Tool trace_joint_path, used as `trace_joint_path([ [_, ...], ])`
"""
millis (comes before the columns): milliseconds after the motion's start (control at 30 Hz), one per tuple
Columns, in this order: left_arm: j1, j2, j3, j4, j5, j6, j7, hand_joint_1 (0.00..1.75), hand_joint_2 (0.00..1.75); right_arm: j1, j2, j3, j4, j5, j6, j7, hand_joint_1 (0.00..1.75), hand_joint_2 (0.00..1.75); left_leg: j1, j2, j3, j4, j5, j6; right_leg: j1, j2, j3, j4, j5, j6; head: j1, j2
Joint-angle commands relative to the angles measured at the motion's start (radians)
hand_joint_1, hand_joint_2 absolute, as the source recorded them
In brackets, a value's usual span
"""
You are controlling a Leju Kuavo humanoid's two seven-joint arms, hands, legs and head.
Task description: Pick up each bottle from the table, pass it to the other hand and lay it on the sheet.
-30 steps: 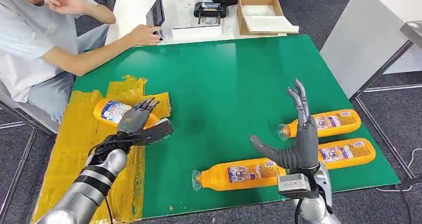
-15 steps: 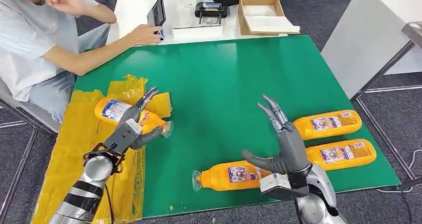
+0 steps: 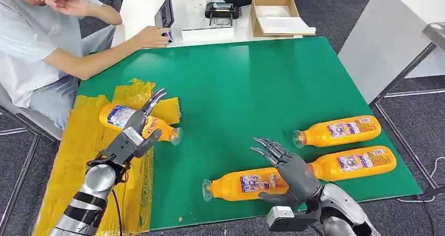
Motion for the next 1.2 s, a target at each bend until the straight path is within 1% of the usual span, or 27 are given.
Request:
trace_joint_path([
  [33,-0.039,0.014,-0.033,0.058,0.01,-0.006,-0.005,0.0,0.0,-0.027,-0.051,0.069,0.056,-0.002,0.029,-0.001,0.0,1.75,0.003,0.0,0.009,0.001,-0.004,-0.005,0.003,-0.001,0.01,-0.001,-0.002,-0.004,0.0,0.0],
  [67,-0.042,0.012,-0.034,0.062,0.012,-0.007,-0.006,0.0,0.0,-0.024,-0.059,0.07,0.058,-0.002,0.03,-0.001,0.0,1.75,0.001,0.0,0.004,0.0,-0.001,-0.002,0.001,-0.001,0.004,-0.001,-0.001,-0.002,0.0,0.0],
  [100,-0.044,0.011,-0.035,0.065,0.013,-0.007,-0.007,0.0,0.0,-0.022,-0.065,0.07,0.059,-0.002,0.031,-0.003,0.0,1.75,0.002,0.0,0.007,0.001,-0.003,-0.004,0.003,-0.001,0.007,-0.001,-0.002,-0.003,0.0,0.0],
  [200,-0.057,0.006,-0.041,0.086,0.02,-0.013,-0.013,0.0,0.0,-0.018,-0.088,0.077,0.058,-0.011,0.042,-0.02,0.0,1.75,0.001,-0.001,0.002,0.0,0.0,-0.001,0.001,-0.001,0.003,-0.001,0.0,-0.001,0.0,0.0],
  [233,-0.064,0.003,-0.044,0.096,0.021,-0.014,-0.016,0.0,0.0,-0.024,-0.107,0.09,0.058,0.009,0.045,-0.03,0.0,1.75,0.002,-0.001,0.005,0.0,-0.002,-0.003,0.002,-0.002,0.006,-0.001,-0.001,-0.002,0.0,0.0],
  [267,-0.068,0.0,-0.047,0.101,0.022,-0.014,-0.016,0.0,0.0,-0.024,-0.119,0.093,0.062,0.014,0.047,-0.031,0.0,1.75,0.002,-0.001,0.004,0.0,-0.001,-0.002,0.002,-0.002,0.004,-0.001,-0.001,-0.002,0.0,0.0],
  [300,-0.069,-0.002,-0.048,0.104,0.021,-0.01,-0.021,0.0,0.0,-0.024,-0.127,0.097,0.062,0.02,0.05,-0.03,0.0,1.75,0.003,-0.001,0.007,0.001,-0.003,-0.003,0.003,-0.002,0.008,-0.001,-0.002,-0.003,0.0,0.0],
  [333,-0.069,-0.004,-0.049,0.103,0.019,-0.008,-0.024,0.0,0.0,-0.024,-0.132,0.097,0.064,0.024,0.052,-0.026,0.0,1.75,0.001,-0.001,0.002,0.0,0.0,-0.002,0.001,-0.001,0.003,-0.001,0.0,-0.001,0.0,0.0],
  [367,-0.068,-0.005,-0.05,0.103,0.019,-0.007,-0.026,0.0,0.0,-0.024,-0.136,0.098,0.067,0.032,0.054,-0.02,0.0,1.75,0.002,-0.001,0.005,0.001,-0.002,-0.002,0.002,-0.002,0.006,-0.001,-0.001,-0.002,0.0,0.0],
  [400,-0.067,-0.006,-0.051,0.101,0.02,-0.004,-0.028,0.0,0.0,-0.024,-0.143,0.1,0.069,0.057,0.055,0.003,0.0,1.75,0.003,-0.001,0.007,0.001,-0.003,-0.004,0.003,-0.002,0.009,-0.001,-0.002,-0.003,0.0,0.0],
  [433,-0.066,-0.006,-0.052,0.098,0.02,-0.003,-0.028,0.0,0.0,-0.024,-0.146,0.102,0.074,0.067,0.055,0.014,0.0,1.75,0.001,-0.001,0.002,0.0,0.0,-0.001,0.001,-0.001,0.003,-0.001,0.0,-0.001,0.0,0.0],
  [467,-0.063,-0.008,-0.053,0.096,0.021,-0.002,-0.029,0.0,0.0,-0.028,-0.155,0.111,0.084,0.088,0.065,0.039,0.0,1.75,0.002,-0.001,0.005,0.0,-0.002,-0.003,0.002,-0.002,0.006,-0.001,-0.001,-0.002,0.0,0.0],
  [533,-0.062,-0.012,-0.055,0.092,0.023,0.003,-0.032,0.0,0.0,-0.036,-0.159,0.116,0.107,0.099,0.06,0.058,0.0,1.75,0.001,0.0,0.003,0.0,-0.001,-0.002,0.001,-0.001,0.003,-0.001,0.0,-0.001,0.0,0.0],
  [667,-0.054,-0.013,-0.055,0.078,0.029,0.008,-0.034,0.0,0.0,-0.05,-0.146,0.124,0.139,0.163,0.045,0.127,0.0,1.75,0.003,0.0,0.008,0.001,-0.003,-0.004,0.003,-0.001,0.009,-0.002,-0.002,-0.004,0.0,0.0],
  [700,-0.052,-0.013,-0.054,0.075,0.031,0.009,-0.035,0.0,0.0,-0.053,-0.14,0.125,0.151,0.19,0.036,0.155,0.0,1.75,0.004,0.001,0.012,0.002,-0.005,-0.006,0.004,-0.001,0.013,-0.002,-0.003,-0.005,0.0,0.0],
  [733,-0.05,-0.012,-0.054,0.072,0.032,0.01,-0.034,0.0,0.0,-0.055,-0.133,0.129,0.162,0.225,0.023,0.185,0.0,1.75,0.003,0.001,0.007,0.0,-0.002,-0.004,0.003,0.0,0.008,-0.002,-0.001,-0.003,0.0,0.0],
  [767,-0.048,-0.013,-0.052,0.07,0.034,0.012,-0.033,0.0,0.0,-0.057,-0.127,0.13,0.171,0.246,0.017,0.203,0.0,1.75,0.002,0.001,0.006,0.0,-0.002,-0.003,0.003,0.0,0.007,-0.002,-0.001,-0.003,0.0,0.0],
  [800,-0.047,-0.011,-0.053,0.068,0.038,0.016,-0.031,0.0,1.75,-0.06,-0.115,0.131,0.186,0.282,0.007,0.236,0.0,1.75,0.001,0.001,0.004,-0.001,-0.001,-0.002,0.002,0.0,0.004,-0.002,0.0,-0.002,0.0,0.0],
  [833,-0.045,-0.01,-0.053,0.065,0.041,0.019,-0.03,0.0,1.75,-0.062,-0.105,0.128,0.197,0.314,-0.003,0.266,0.0,1.75,0.002,0.001,0.004,0.0,-0.001,-0.002,0.002,0.0,0.005,-0.002,0.0,-0.002,0.0,0.0],
  [867,-0.042,-0.008,-0.052,0.063,0.042,0.021,-0.029,0.0,1.75,-0.064,-0.093,0.128,0.209,0.342,-0.008,0.291,0.0,1.75,0.003,0.002,0.009,0.0,-0.003,-0.004,0.003,0.0,0.01,-0.002,-0.001,-0.004,0.0,0.0],
  [900,-0.04,-0.008,-0.051,0.06,0.044,0.023,-0.027,0.0,1.75,-0.069,-0.083,0.13,0.222,0.373,-0.012,0.314,0.0,1.75,0.002,0.002,0.003,-0.001,-0.001,-0.002,0.002,0.001,0.004,-0.002,0.0,-0.002,0.0,0.0],
  [967,-0.036,-0.008,-0.048,0.057,0.044,0.026,-0.021,0.0,1.75,-0.074,-0.07,0.128,0.244,0.407,-0.012,0.348,0.0,1.75,0.003,0.003,0.007,0.0,-0.002,-0.004,0.003,0.001,0.008,-0.003,-0.001,-0.003,0.0,0.0],
  [1000,-0.036,-0.008,-0.048,0.057,0.044,0.026,-0.021,0.0,1.75,-0.074,-0.07,0.128,0.244,0.407,-0.012,0.348,0.0,1.75,0.002,0.002,0.004,-0.001,-0.001,-0.002,0.003,0.001,0.005,-0.002,0.0,-0.002,0.0,0.0],
  [1033,-0.036,-0.008,-0.048,0.057,0.044,0.026,-0.021,0.0,1.75,-0.074,-0.07,0.128,0.244,0.407,-0.012,0.348,0.0,1.75,0.002,0.002,0.006,-0.001,-0.002,-0.003,0.003,0.001,0.006,-0.002,0.0,-0.002,0.0,0.0],
  [1100,-0.036,-0.008,-0.048,0.057,0.044,0.026,-0.021,0.0,1.75,-0.074,-0.07,0.128,0.244,0.407,-0.012,0.348,0.0,1.75,0.001,0.001,0.004,-0.001,-0.001,-0.002,0.002,0.0,0.004,-0.002,0.0,-0.002,0.0,0.0],
  [1133,-0.036,-0.008,-0.048,0.057,0.044,0.026,-0.021,0.0,1.75,-0.074,-0.07,0.128,0.244,0.407,-0.012,0.348,0.0,1.75,0.003,0.002,0.006,0.0,-0.002,-0.003,0.003,0.001,0.007,-0.002,-0.001,-0.003,0.0,0.0],
  [1200,-0.036,-0.008,-0.048,0.057,0.044,0.026,-0.021,0.0,1.75,-0.074,-0.07,0.128,0.244,0.407,-0.012,0.348,0.0,1.75,0.002,0.002,0.005,0.0,-0.002,-0.003,0.002,0.001,0.005,-0.002,-0.001,-0.002,0.0,0.0],
])
